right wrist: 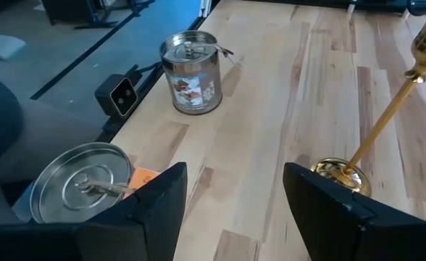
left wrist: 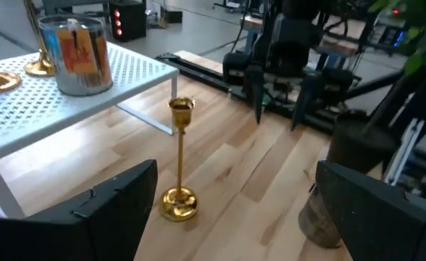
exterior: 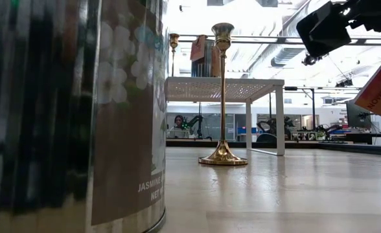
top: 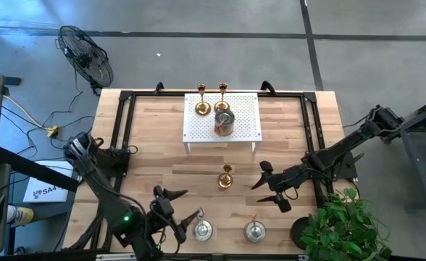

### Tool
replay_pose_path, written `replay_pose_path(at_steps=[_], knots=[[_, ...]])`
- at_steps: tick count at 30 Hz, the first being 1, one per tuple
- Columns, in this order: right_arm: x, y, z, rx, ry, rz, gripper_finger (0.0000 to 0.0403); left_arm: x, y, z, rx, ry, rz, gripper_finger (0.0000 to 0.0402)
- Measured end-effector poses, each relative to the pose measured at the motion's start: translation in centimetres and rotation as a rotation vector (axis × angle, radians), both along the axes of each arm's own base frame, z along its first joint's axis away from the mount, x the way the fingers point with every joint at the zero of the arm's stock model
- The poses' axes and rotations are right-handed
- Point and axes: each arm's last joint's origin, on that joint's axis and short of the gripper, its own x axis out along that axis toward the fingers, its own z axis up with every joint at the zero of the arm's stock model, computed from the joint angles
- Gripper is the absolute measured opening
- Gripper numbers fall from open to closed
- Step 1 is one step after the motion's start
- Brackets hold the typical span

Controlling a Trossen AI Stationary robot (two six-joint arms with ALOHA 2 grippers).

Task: Pick & Place candle stick holders
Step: Put the left silver scented candle on the shelf aligned with the other silver scented candle

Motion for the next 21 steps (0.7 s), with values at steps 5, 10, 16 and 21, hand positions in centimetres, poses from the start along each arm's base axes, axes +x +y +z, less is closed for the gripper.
replay_pose_path(at_steps=[5, 10, 16, 21], knots=[[0.0, 0.0, 0.0, -0.004, -0.002, 0.001, 0.0224, 0.5, 0.2, -1.7, 0.016, 0.039, -0.022, 0.0369], [0.0, 0.0, 0.0, -0.005, -0.001, 0.007, 0.0224, 0.9, 0.6, -2.8, -0.032, 0.095, -0.052, 0.0369], [0.0, 0.0, -0.1, -0.011, 0.002, 0.008, 0.0224, 2.2, 1.6, -3.7, -0.179, 0.267, -0.146, 0.0369], [0.0, 0.0, -0.1, -0.023, -0.003, 0.014, 0.0224, 3.2, 2.6, -3.9, -0.205, 0.333, -0.173, 0.0369]])
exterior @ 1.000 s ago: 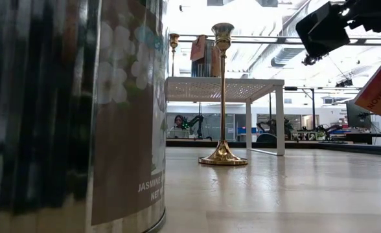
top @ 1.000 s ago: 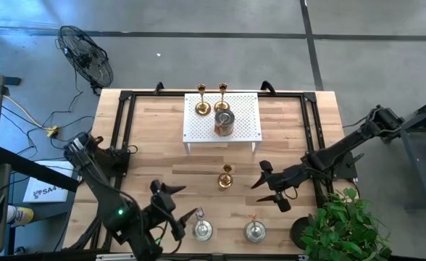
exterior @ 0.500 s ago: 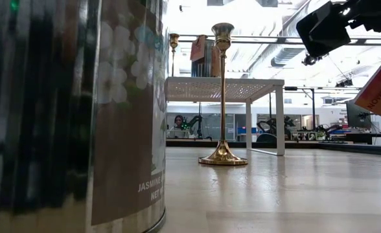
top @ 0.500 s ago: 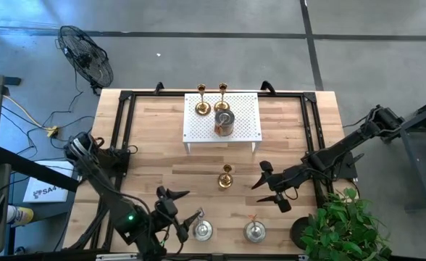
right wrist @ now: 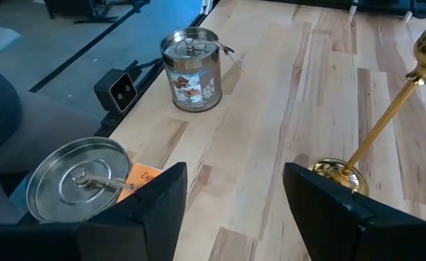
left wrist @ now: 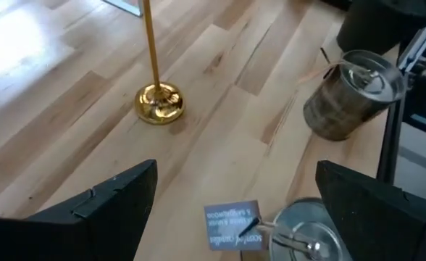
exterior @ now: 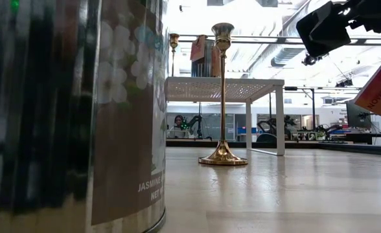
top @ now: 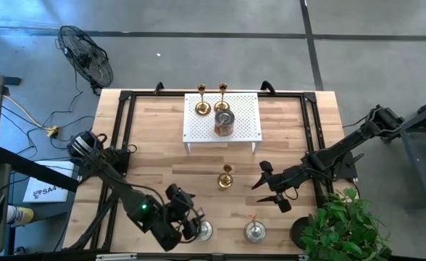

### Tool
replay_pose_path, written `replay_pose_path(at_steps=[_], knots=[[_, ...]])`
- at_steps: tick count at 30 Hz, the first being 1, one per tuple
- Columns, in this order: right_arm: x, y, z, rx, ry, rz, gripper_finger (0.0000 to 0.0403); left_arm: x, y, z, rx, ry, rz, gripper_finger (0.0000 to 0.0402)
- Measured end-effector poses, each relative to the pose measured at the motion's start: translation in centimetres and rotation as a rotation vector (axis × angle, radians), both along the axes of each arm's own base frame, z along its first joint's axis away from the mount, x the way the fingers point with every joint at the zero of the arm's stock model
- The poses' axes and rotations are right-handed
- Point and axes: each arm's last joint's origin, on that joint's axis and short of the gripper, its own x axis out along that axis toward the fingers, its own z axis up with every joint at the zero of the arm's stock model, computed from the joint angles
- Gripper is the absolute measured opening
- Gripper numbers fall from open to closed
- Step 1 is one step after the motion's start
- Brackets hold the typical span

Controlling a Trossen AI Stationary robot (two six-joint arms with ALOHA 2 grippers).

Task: Pick & Place candle stick holders
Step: Put the left silver scented candle on the shelf aligned with the other silver scented candle

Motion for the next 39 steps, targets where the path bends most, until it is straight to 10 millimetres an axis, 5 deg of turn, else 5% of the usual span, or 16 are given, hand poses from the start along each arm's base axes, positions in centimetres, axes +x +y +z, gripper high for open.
replay_pose_path(at_steps=[11, 39], knots=[[0.0, 0.0, 0.0, -0.002, 0.0, -0.005, 0.0224, 0.8, -0.2, 0.6, 0.049, -0.038, -0.089, 0.0369], [0.0, 0.0, -0.1, 0.011, 0.011, -0.013, 0.0224, -1.0, -0.8, 0.9, 0.302, -0.211, 0.111, 0.037]])
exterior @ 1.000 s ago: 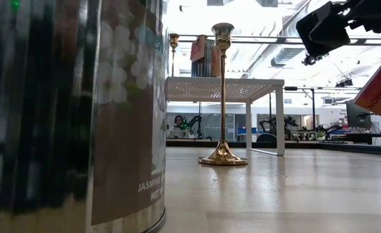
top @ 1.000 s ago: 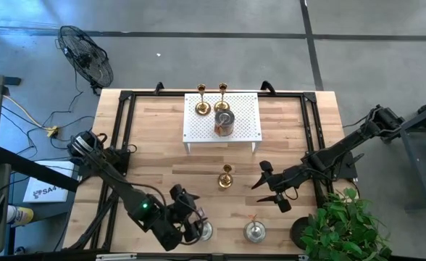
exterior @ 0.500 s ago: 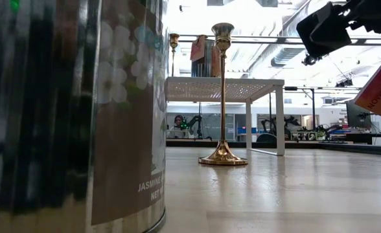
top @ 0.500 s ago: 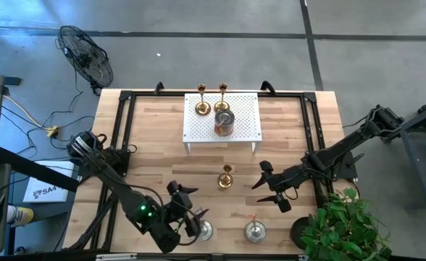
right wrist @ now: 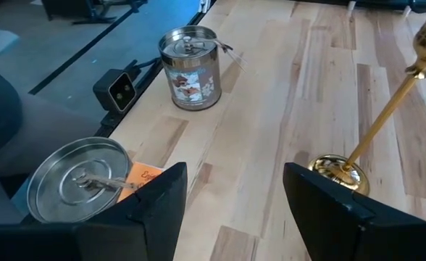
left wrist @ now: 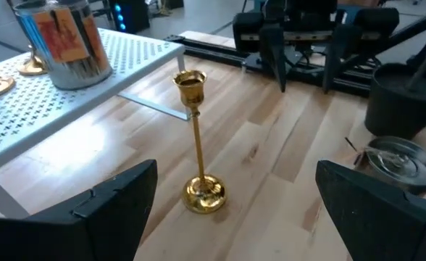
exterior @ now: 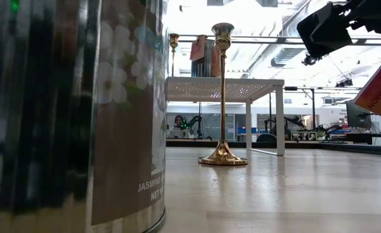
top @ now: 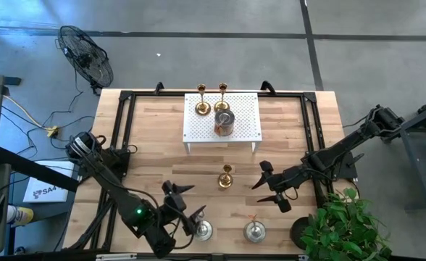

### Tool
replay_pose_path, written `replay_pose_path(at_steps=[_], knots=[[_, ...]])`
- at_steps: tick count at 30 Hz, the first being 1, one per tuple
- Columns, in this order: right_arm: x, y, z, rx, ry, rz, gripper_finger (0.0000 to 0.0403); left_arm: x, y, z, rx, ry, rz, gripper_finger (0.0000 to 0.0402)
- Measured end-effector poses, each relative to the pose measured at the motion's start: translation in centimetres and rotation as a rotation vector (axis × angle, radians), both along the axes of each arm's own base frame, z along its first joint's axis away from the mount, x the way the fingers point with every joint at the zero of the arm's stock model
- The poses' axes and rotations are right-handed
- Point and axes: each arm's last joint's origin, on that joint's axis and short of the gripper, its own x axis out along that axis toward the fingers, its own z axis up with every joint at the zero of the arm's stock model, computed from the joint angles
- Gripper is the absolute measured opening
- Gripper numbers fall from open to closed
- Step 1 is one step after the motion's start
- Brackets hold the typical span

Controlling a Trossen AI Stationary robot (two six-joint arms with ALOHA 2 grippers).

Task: Pick & Place candle stick holders
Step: Put the left silver scented candle on the shelf aligned with the other silver scented candle

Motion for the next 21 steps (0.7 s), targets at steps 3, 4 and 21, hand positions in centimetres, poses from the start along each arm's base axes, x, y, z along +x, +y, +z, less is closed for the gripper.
replay_pose_path(at_steps=[3, 4, 21], knots=[[0.0, 0.0, 0.0, 0.001, -0.002, 0.0, 0.0224, 0.0, -0.1, -0.1, -0.014, 0.02, -0.018, 0.037], [0.0, 0.0, 0.0, 0.003, -0.005, 0.0, 0.0224, 0.0, -0.1, -0.1, -0.02, 0.029, -0.025, 0.037], [0.0, 0.0, 0.1, 0.003, -0.007, 0.0, 0.0224, 0.0, -1.5, -0.2, -0.361, 0.299, -0.328, 0.037]])
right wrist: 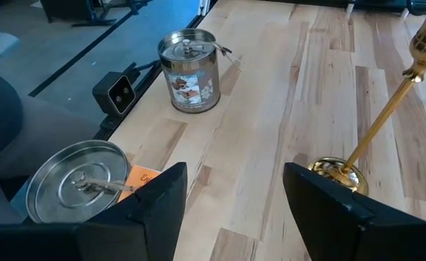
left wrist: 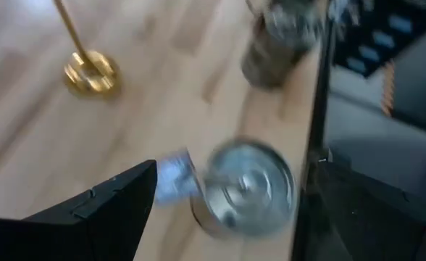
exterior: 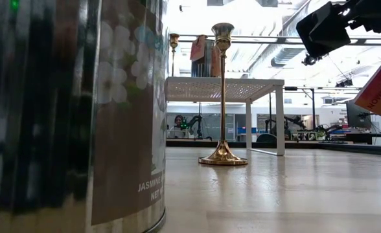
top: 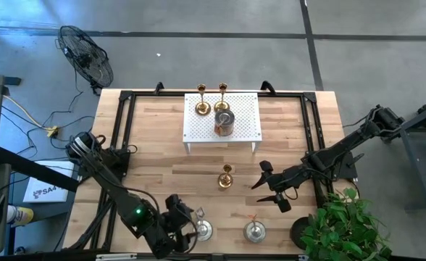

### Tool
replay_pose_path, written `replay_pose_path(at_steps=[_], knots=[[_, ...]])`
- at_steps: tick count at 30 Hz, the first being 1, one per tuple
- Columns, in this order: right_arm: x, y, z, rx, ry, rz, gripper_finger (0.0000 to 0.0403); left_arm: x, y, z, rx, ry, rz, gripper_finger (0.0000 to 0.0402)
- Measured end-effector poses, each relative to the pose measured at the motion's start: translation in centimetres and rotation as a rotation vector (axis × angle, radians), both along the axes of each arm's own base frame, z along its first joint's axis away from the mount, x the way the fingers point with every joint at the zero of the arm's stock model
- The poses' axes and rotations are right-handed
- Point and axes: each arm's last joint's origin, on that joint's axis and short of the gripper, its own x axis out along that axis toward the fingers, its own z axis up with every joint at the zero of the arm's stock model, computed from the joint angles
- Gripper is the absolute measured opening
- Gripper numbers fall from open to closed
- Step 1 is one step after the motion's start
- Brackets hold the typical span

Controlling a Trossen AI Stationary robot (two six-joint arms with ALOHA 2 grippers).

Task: Pick & Place candle stick holders
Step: Put the left silver scented candle on the shelf aligned with the other silver scented candle

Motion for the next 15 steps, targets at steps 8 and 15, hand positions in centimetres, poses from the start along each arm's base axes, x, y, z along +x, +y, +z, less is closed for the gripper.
replay_pose_path(at_steps=[8, 15], knots=[[0.0, -0.01, 0.0, 0.0, 0.0, 0.0, 0.0224, -0.53, -0.76, -0.31, -0.109, 0.143, -0.181, 0.037], [0.0, -0.01, 0.0, -0.004, -0.001, 0.002, 0.0224, -0.49, -0.59, -0.33, -0.18, 0.134, -0.059, 0.037]])
